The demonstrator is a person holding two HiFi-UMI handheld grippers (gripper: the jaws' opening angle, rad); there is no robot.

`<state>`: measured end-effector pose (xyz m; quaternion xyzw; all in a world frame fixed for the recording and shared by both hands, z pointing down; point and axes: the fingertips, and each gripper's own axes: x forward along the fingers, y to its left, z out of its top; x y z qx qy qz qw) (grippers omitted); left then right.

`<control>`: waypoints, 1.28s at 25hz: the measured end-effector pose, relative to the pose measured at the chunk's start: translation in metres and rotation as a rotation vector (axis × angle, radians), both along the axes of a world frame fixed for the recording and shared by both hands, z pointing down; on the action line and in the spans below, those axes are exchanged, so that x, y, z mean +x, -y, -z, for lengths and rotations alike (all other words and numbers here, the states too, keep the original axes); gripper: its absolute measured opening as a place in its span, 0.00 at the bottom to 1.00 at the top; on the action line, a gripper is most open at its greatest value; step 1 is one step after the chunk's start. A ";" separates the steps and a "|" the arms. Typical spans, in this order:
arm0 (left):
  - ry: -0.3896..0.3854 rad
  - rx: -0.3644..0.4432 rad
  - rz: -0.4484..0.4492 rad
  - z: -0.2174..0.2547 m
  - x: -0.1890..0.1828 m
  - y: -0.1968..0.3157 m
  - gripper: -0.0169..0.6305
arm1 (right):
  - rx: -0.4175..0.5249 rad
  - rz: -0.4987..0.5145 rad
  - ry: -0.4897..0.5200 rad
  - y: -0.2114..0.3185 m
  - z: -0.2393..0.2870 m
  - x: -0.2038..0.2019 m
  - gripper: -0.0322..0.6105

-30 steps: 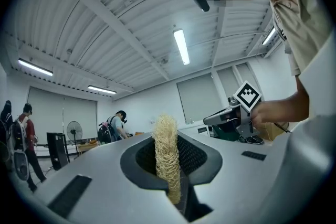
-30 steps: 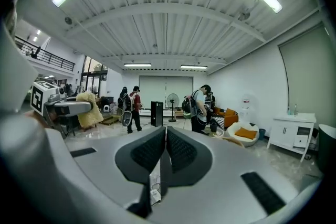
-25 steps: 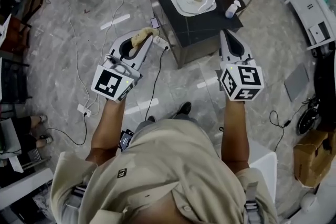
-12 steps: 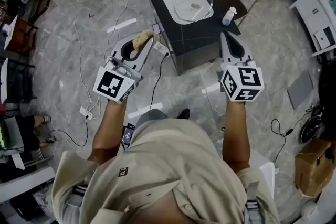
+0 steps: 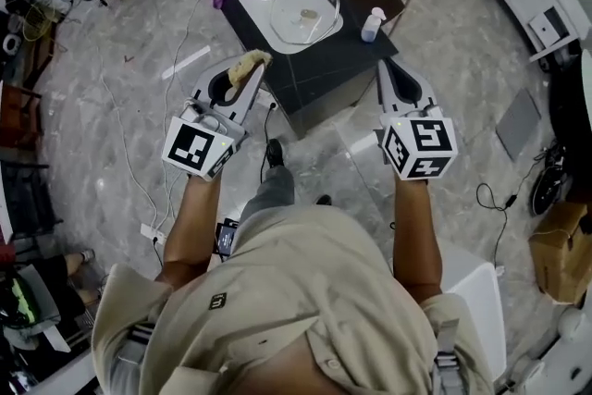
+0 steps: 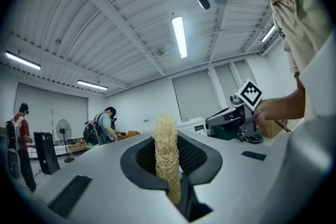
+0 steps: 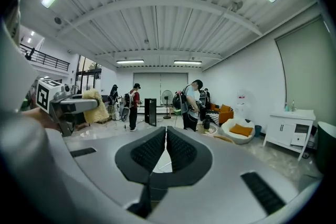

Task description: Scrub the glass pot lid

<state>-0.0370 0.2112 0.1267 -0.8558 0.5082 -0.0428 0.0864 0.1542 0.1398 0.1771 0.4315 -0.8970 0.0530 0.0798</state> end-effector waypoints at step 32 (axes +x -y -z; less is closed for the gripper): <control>-0.080 -0.029 -0.281 -0.032 -0.125 0.278 0.10 | -0.056 -0.248 -0.107 0.184 -0.020 -0.120 0.09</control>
